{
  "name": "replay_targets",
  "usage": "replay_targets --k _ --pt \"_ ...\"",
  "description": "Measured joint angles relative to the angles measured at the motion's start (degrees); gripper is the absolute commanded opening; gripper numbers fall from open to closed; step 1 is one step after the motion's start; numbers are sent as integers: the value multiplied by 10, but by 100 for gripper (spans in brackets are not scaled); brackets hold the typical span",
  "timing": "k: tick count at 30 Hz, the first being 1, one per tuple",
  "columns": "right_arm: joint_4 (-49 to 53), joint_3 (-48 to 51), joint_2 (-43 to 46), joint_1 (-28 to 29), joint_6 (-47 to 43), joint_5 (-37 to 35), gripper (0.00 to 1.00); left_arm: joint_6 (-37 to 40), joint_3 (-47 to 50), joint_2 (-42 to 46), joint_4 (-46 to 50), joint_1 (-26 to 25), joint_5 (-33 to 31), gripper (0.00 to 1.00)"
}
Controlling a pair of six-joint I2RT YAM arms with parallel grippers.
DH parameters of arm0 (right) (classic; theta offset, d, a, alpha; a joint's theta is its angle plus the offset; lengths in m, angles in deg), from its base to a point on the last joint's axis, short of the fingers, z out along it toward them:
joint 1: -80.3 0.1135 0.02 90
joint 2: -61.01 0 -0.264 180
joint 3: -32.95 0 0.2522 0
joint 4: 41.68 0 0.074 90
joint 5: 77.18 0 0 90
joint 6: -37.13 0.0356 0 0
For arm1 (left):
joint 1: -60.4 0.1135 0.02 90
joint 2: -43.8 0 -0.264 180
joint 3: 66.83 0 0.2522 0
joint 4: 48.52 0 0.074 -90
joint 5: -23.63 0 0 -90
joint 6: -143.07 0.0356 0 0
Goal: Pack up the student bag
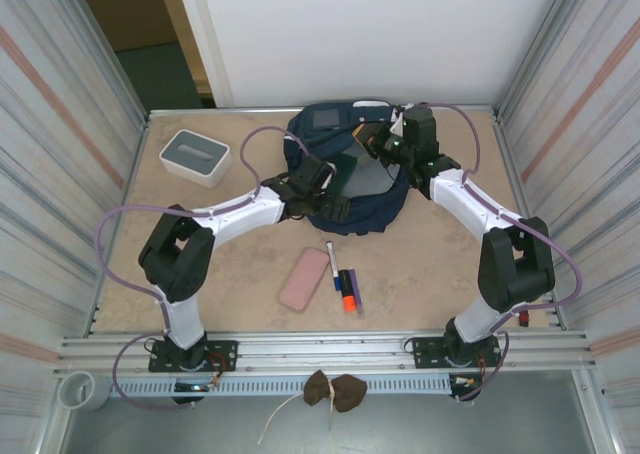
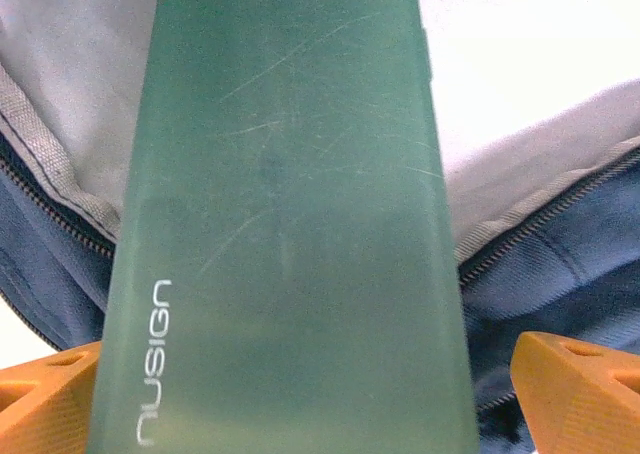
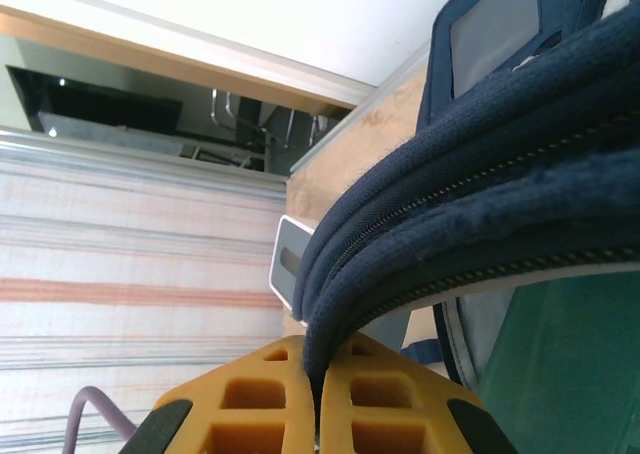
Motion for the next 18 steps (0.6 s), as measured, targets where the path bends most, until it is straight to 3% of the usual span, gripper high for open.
replay_targets --k 11,18 --pt "0 6 0 0 0 11 0 33 -26 -32 -3 3 -29 58" --pt "0 6 0 -1 1 20 0 -2 -39 -35 -22 14 -34 48"
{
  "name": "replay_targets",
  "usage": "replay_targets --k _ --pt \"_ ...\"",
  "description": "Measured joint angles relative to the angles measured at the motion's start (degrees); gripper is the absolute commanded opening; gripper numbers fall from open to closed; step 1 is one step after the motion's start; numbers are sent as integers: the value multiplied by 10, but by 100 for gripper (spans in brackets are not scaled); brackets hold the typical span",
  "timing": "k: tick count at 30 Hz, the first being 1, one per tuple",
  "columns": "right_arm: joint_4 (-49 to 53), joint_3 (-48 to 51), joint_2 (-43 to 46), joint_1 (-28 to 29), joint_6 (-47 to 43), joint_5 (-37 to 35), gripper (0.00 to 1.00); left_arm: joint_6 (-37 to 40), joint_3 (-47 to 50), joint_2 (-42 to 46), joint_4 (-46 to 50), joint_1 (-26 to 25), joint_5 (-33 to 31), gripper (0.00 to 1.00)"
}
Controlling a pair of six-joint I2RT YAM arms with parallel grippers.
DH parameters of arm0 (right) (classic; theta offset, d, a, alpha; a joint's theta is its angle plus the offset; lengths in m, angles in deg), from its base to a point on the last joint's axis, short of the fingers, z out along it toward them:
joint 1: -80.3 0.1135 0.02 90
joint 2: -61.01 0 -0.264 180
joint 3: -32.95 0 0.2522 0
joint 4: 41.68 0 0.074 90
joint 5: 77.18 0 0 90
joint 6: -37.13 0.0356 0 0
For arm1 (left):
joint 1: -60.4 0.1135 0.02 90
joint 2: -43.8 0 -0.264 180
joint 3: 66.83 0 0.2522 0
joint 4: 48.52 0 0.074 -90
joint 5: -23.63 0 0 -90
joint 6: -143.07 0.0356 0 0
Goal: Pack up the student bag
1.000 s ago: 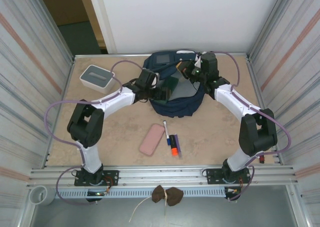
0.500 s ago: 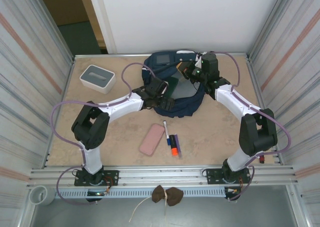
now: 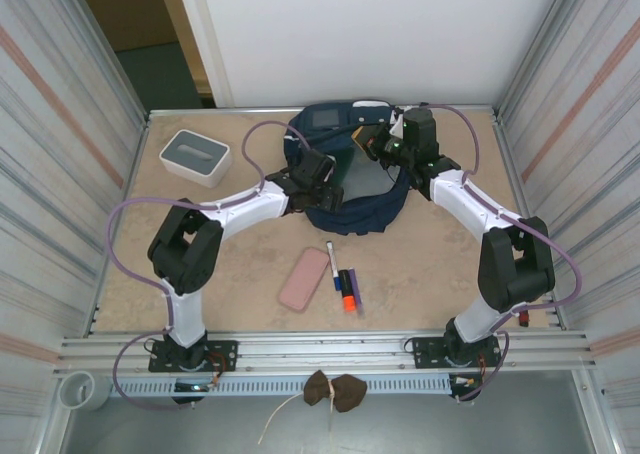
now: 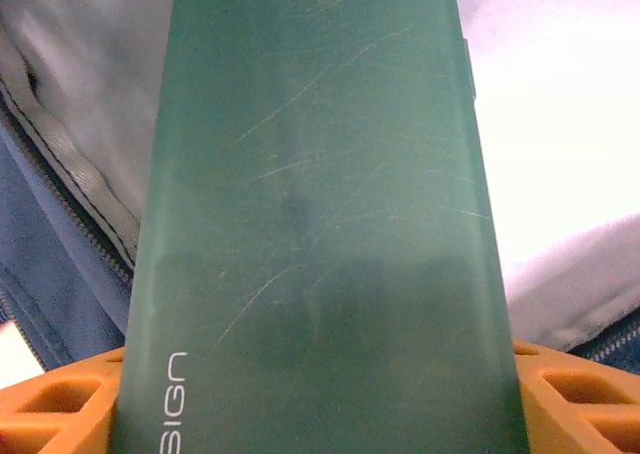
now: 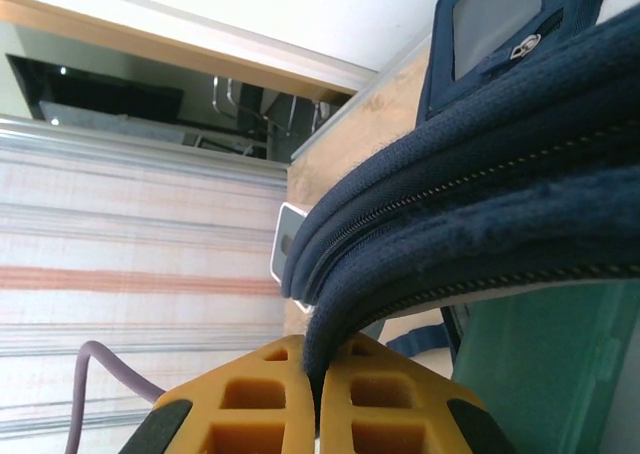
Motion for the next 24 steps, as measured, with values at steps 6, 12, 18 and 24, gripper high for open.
replay_targets --k 6,12,18,24 --pt "-2 -2 0 -3 0 10 0 -29 -65 -47 0 10 -15 53" --pt "2 -3 0 -3 4 10 0 -52 -125 -118 -15 25 -34 65" --pt "6 -3 0 -8 4 19 0 -51 -169 -158 -37 32 -39 86" --pt "8 0 5 -19 4 36 0 -42 -104 -119 -81 32 -8 93"
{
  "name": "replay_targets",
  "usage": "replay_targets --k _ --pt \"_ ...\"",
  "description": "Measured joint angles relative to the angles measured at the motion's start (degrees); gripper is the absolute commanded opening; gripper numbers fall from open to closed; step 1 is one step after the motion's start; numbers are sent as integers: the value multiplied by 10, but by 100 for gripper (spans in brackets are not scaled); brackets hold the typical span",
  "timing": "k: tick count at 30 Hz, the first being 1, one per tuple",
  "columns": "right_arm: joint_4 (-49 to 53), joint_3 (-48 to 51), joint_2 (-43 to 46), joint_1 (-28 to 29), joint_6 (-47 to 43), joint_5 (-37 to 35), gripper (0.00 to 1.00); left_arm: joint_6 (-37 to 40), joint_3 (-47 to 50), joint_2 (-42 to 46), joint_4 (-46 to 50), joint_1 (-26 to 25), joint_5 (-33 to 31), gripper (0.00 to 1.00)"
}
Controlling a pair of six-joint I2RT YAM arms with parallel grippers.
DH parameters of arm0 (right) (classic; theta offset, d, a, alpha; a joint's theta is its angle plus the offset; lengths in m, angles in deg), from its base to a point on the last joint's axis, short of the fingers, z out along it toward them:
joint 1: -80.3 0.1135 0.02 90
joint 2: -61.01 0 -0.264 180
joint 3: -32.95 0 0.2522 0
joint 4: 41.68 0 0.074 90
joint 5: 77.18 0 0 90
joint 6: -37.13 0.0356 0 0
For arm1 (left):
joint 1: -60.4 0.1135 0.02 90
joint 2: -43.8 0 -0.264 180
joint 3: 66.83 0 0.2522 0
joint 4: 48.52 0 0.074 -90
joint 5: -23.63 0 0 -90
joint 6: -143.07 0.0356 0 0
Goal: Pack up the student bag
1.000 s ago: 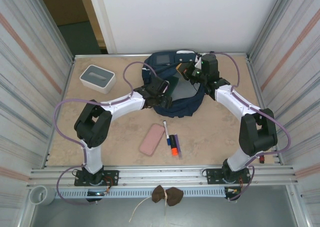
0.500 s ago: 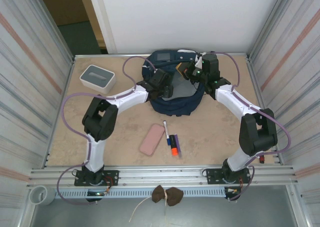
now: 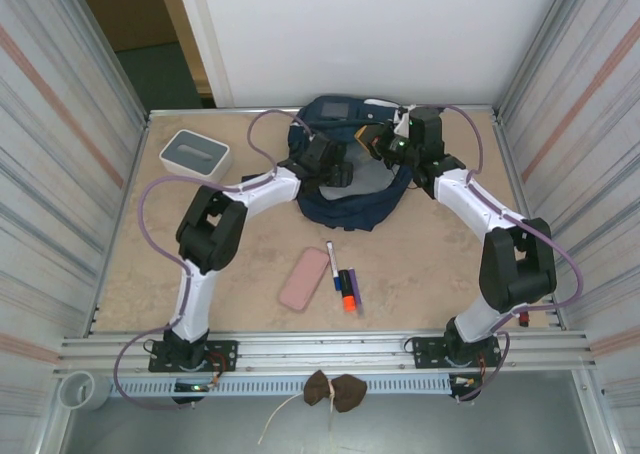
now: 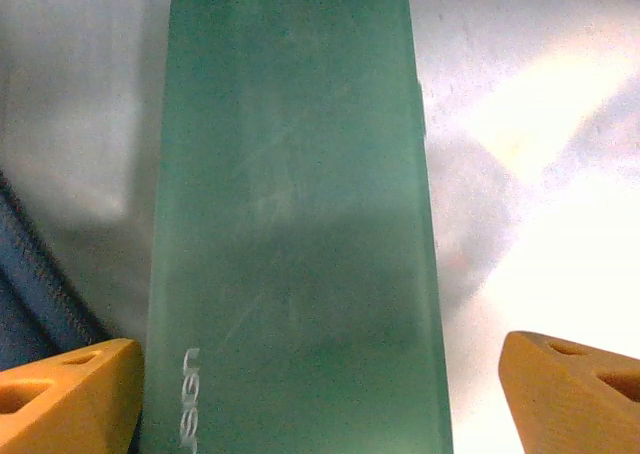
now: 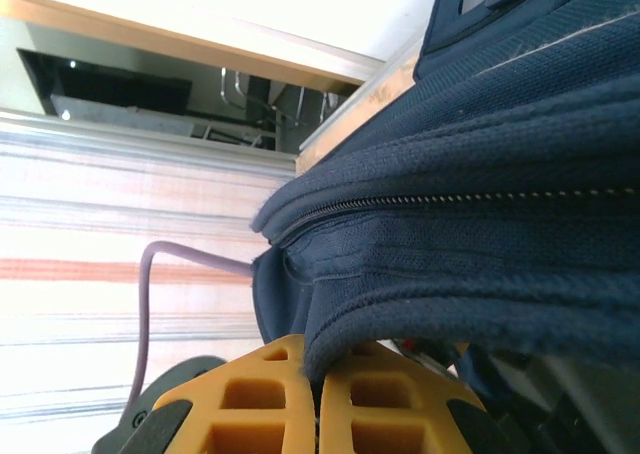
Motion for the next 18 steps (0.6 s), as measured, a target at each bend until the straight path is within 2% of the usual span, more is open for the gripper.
replay_targets --k 12,18 --pt "11 2 1 -6 -5 17 0 10 272 280 -83 -1 99 94" --pt "16 2 1 -7 -10 16 0 37 370 384 -58 -1 116 94"
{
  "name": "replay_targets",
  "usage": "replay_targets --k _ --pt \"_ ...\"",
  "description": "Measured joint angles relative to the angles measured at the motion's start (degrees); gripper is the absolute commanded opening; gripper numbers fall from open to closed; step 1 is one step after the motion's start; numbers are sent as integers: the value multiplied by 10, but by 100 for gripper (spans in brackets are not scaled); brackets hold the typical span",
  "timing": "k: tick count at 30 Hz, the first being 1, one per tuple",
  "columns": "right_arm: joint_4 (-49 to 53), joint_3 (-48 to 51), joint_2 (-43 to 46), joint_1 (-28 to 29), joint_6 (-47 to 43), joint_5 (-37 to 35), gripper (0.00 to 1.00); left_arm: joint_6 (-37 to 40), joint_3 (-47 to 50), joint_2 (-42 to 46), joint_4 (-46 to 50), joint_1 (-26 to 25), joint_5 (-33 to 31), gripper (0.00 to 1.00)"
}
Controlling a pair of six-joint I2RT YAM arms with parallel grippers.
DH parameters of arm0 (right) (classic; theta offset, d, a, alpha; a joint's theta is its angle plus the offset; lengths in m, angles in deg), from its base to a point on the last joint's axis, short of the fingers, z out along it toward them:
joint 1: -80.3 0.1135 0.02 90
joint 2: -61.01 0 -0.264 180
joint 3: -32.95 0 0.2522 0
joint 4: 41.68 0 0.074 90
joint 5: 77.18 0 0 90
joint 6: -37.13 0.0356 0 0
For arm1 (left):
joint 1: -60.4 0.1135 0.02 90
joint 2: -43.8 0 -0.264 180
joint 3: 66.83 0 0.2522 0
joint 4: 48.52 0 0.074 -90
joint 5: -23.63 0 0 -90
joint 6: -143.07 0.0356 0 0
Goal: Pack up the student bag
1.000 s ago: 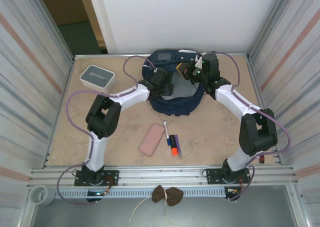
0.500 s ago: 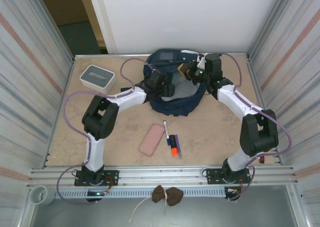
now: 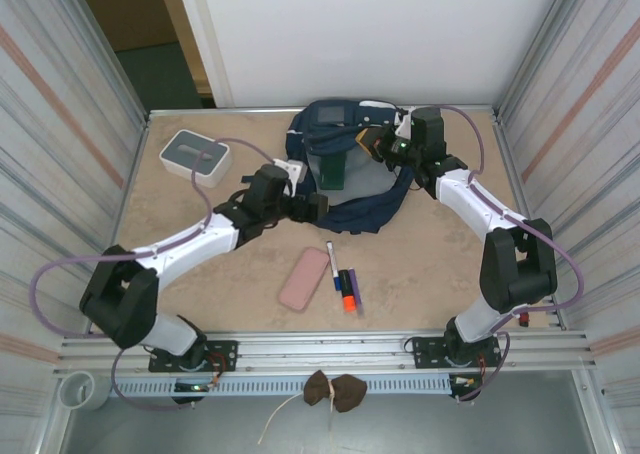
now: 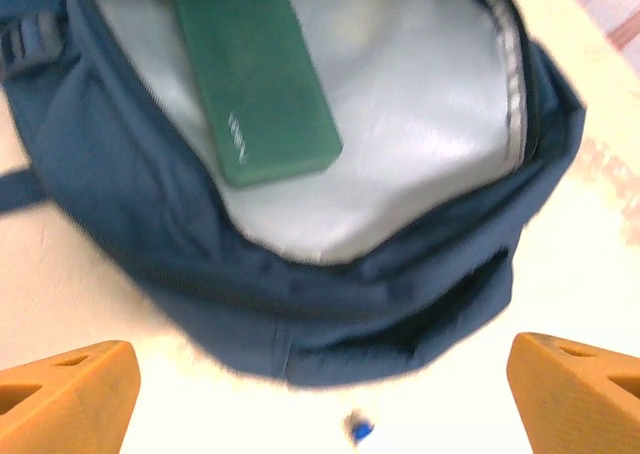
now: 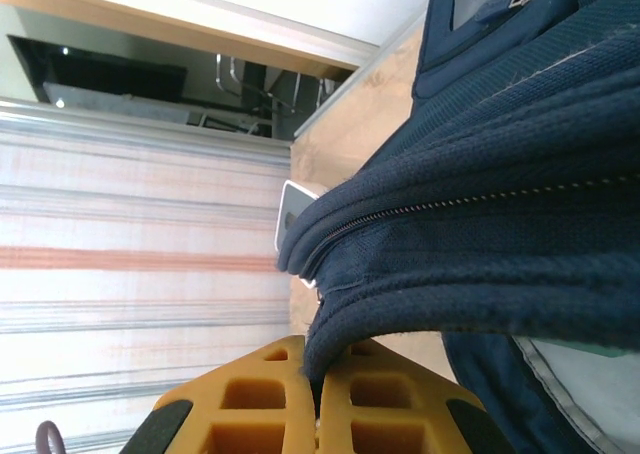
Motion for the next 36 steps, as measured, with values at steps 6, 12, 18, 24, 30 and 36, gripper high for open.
replay_targets --k 6,12,18,24,30,36 --pt "3 0 -2 0 -9 0 0 16 57 50 91 -39 -17 95" --pt "2 0 -9 0 -10 5 0 13 93 59 147 -144 -46 98" --pt "2 0 -16 0 -10 13 0 0 115 53 169 -163 -61 98" --pt "1 0 -16 0 -10 13 0 -12 127 39 169 -186 -61 98" --pt "-2 0 -20 0 -10 14 0 -30 127 0 169 -197 -75 94" --pt "-2 0 -23 0 -10 17 0 -44 139 -13 157 -203 -85 77"
